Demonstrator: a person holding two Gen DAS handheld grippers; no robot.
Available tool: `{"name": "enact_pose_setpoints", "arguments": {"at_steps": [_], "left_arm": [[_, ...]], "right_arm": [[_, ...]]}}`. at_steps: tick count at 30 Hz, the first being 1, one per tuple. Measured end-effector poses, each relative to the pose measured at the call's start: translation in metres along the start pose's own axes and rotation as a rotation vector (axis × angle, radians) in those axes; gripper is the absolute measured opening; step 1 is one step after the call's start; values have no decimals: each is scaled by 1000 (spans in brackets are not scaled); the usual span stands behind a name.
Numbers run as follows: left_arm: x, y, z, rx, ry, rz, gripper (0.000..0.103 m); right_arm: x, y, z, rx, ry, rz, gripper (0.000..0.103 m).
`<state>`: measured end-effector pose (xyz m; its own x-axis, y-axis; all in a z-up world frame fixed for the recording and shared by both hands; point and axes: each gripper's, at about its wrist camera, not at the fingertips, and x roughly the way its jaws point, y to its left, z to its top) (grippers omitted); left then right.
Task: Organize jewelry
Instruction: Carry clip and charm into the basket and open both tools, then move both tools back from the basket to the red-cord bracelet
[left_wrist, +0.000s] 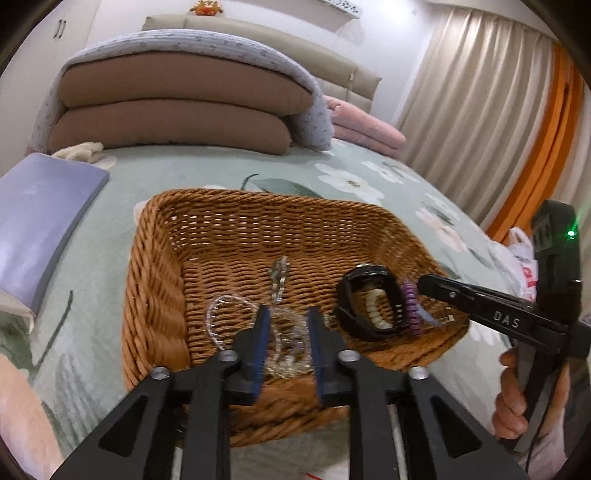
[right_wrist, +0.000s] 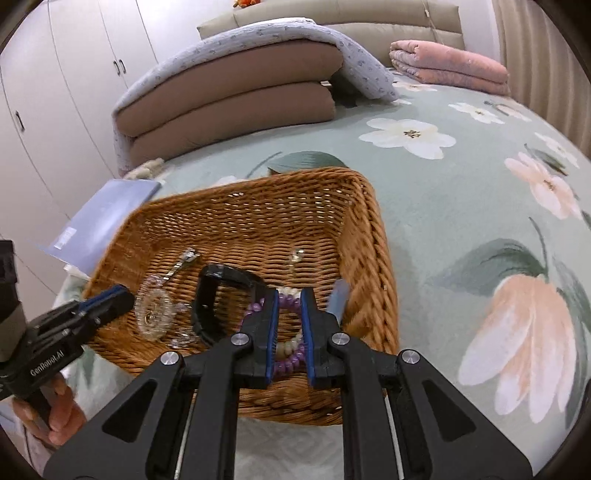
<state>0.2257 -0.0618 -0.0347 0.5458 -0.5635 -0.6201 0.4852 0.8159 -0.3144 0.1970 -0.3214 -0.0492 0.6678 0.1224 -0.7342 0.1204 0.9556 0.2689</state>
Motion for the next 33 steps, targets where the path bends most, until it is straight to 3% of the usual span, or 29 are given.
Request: {"name": "enact_pose_setpoints", "arguments": {"at_steps": [1, 2, 3, 8, 16, 23, 25, 29, 32, 33], "left_arm": [[-3, -2, -1, 7, -9, 0, 43], [-6, -5, -1, 14, -21, 8, 57], [-9, -7, -2, 22, -37, 14, 60], [-31, -13, -4, 32, -84, 4, 60], [-85, -18, -15, 12, -149, 9, 60], [-129, -20, -51, -1, -109, 60, 60], [-138, -19, -68, -4, -93, 86, 60], [-137, -12, -95, -28, -49, 90, 60], [-124, 0, -115, -75, -14, 54, 60], [-119, 3, -119, -87, 6, 43, 60]], "right_arm": [[-2, 0, 1, 7, -3, 16, 11], [-6, 0, 1, 13, -16, 44, 11], [-10, 1, 1, 14, -28, 58, 11], [-34, 16, 1, -7, -93, 108, 12], [-68, 39, -22, 30, -99, 198, 12], [-101, 52, -77, 25, -82, 249, 12], [-98, 52, -94, 38, -38, 320, 12], [-85, 54, -116, 70, 36, 332, 13], [-78, 55, -123, 69, 68, 311, 34], [-78, 55, -125, 64, 62, 302, 55]]}}
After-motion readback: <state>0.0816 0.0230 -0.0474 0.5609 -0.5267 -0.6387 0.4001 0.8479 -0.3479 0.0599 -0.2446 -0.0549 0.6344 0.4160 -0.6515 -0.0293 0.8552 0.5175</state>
